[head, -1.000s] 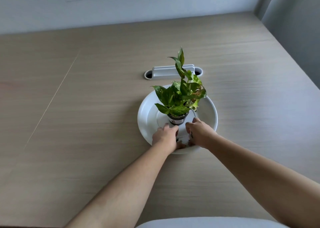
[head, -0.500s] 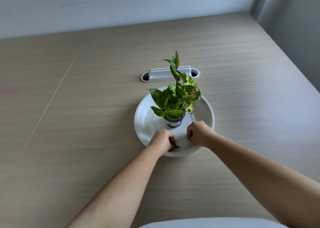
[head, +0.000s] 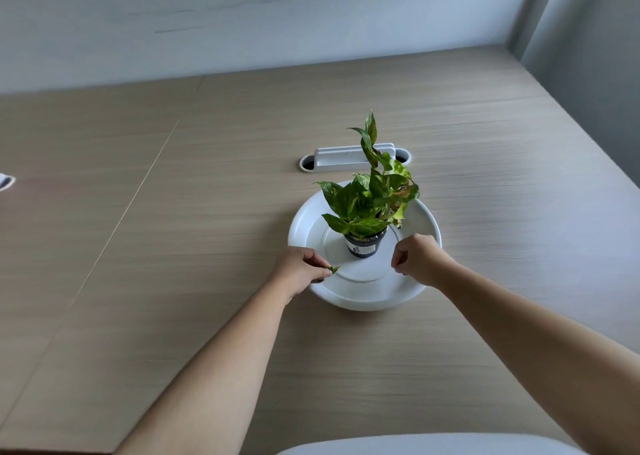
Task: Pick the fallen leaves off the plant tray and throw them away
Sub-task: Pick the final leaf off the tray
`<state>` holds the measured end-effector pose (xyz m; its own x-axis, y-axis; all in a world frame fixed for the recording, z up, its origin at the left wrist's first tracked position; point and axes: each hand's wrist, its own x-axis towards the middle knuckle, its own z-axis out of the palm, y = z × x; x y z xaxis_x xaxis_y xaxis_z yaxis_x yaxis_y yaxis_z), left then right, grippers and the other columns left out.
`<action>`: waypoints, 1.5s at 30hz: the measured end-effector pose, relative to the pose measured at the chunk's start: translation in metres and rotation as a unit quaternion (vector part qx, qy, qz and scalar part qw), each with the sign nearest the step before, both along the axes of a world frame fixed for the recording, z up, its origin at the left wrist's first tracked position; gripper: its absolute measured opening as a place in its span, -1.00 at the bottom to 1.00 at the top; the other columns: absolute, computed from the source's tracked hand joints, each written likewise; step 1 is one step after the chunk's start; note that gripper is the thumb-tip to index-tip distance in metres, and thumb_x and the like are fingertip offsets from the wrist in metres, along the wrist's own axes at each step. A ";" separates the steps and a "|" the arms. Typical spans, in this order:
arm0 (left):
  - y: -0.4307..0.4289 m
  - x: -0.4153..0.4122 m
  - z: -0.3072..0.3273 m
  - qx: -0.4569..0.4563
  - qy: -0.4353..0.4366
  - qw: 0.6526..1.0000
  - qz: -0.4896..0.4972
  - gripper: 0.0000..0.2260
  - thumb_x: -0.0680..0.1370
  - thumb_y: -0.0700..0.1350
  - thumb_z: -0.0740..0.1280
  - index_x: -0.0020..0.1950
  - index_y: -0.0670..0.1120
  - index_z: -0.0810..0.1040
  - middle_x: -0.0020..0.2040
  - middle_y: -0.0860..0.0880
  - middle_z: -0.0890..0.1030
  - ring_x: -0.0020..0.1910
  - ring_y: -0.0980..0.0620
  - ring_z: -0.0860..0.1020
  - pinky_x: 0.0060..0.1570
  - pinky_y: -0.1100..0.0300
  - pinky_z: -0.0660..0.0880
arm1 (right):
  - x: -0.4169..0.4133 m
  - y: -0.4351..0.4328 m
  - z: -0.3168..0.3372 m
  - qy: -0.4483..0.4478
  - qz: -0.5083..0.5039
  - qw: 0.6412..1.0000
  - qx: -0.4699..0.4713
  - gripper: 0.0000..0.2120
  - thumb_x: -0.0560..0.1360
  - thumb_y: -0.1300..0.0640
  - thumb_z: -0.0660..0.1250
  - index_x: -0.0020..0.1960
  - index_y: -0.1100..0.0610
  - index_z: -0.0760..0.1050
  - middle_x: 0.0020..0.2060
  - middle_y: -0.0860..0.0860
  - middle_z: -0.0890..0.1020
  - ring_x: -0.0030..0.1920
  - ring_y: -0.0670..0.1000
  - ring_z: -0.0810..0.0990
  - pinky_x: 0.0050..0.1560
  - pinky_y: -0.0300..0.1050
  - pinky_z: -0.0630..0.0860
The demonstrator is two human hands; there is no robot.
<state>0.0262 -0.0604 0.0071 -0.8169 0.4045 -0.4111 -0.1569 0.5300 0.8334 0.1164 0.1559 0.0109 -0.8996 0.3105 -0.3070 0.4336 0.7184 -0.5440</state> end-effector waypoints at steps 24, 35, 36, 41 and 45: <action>0.337 0.445 -0.006 -0.046 0.102 0.803 -0.586 -0.87 0.33 -0.27 0.49 -0.34 -0.05 0.65 -0.43 0.01 0.58 -0.49 0.23 0.52 -0.29 0.31 0.52 | 0.592 0.139 -0.001 -0.062 -0.558 0.827 0.033 -0.76 0.33 0.37 0.31 -0.33 0.04 0.55 -0.20 0.13 0.69 -0.15 0.12 0.64 -0.20 -0.26 0.37; 0.356 0.584 -0.100 -0.186 0.095 0.692 -0.691 -0.75 0.37 -0.27 0.49 -0.42 0.01 0.56 -0.44 0.08 0.57 -0.51 0.24 0.51 -0.38 0.42 0.51 | 0.731 0.095 -0.106 -0.148 -0.628 0.754 -0.121 -0.77 0.41 0.34 0.31 -0.30 0.05 0.54 -0.03 0.11 0.67 0.01 0.12 0.65 -0.01 -0.22 0.48; 0.356 0.584 -0.116 -0.205 0.092 0.684 -0.694 -0.75 0.37 -0.28 0.48 -0.42 0.00 0.56 -0.44 0.08 0.57 -0.54 0.27 0.50 -0.41 0.43 0.51 | 0.731 0.091 -0.123 -0.154 -0.625 0.753 -0.139 -0.75 0.41 0.34 0.31 -0.33 0.03 0.51 -0.05 0.10 0.66 0.01 0.12 0.65 0.00 -0.20 0.49; 0.376 0.584 -0.177 -0.283 0.075 0.682 -0.670 -0.80 0.35 -0.26 0.51 -0.40 -0.03 0.60 -0.40 0.05 0.59 -0.41 0.16 0.57 -0.12 0.23 0.63 | 0.722 0.091 -0.181 -0.156 -0.640 0.730 -0.183 -0.76 0.39 0.34 0.32 -0.30 0.03 0.56 -0.11 0.06 0.65 -0.09 0.12 0.66 -0.05 -0.14 0.55; 0.417 0.603 -0.212 -0.267 0.035 0.733 -0.624 -0.79 0.34 -0.21 0.54 -0.40 -0.04 0.57 -0.29 -0.08 0.64 -0.33 0.04 0.60 -0.04 0.06 0.66 | 0.720 0.127 -0.199 -0.102 -0.688 0.701 -0.160 -0.78 0.38 0.35 0.33 -0.32 0.07 0.59 -0.15 0.08 0.66 -0.10 0.10 0.64 -0.13 -0.23 0.44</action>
<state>0.6289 0.3568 -0.2050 0.0265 0.6514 -0.7583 0.7622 0.4776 0.4370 0.8363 0.2833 -0.1883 0.2560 0.7269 -0.6373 0.6881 -0.6001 -0.4079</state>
